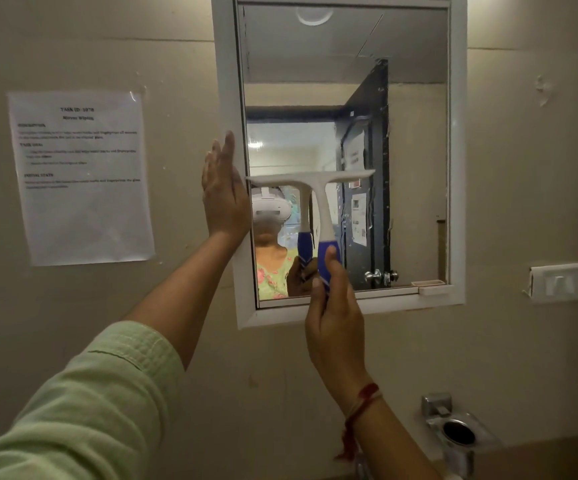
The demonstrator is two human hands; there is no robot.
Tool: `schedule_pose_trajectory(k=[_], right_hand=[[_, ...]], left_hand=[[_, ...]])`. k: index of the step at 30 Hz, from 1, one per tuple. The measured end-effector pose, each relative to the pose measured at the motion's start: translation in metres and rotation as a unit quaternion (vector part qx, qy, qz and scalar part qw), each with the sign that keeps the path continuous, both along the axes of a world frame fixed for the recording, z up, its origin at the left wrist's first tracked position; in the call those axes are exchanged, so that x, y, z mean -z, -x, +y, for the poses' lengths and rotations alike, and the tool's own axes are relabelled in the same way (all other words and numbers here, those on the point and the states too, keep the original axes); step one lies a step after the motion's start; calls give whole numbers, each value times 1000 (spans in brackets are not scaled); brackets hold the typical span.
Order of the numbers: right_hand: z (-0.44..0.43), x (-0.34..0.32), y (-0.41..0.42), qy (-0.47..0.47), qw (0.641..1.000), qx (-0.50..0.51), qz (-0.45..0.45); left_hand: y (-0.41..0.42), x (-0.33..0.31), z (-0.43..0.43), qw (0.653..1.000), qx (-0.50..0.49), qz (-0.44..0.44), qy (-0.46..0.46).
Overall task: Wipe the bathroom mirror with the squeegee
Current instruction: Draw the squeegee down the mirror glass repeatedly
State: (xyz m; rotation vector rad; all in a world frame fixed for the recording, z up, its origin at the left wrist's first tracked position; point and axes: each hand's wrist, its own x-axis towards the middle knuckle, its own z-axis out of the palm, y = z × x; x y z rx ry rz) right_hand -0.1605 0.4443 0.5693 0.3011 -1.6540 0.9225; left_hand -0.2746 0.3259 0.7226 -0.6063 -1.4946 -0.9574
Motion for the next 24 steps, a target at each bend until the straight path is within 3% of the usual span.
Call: schedule_pose_trajectory(k=[5, 12, 19, 24], right_hand=[[4, -27, 2, -10, 1000, 15, 12], [-3, 17, -3, 5, 1000, -2, -17], [9, -22, 1, -17, 1000, 22, 15], [-1, 30, -3, -4, 1000, 4, -26]], left_hand=[[-1, 0, 0, 1000, 2, 2, 5], [-2, 1, 0, 1000, 11, 6, 6], [-2, 1, 0, 1000, 4, 17, 13], [-3, 2, 0, 1000, 5, 14, 13]])
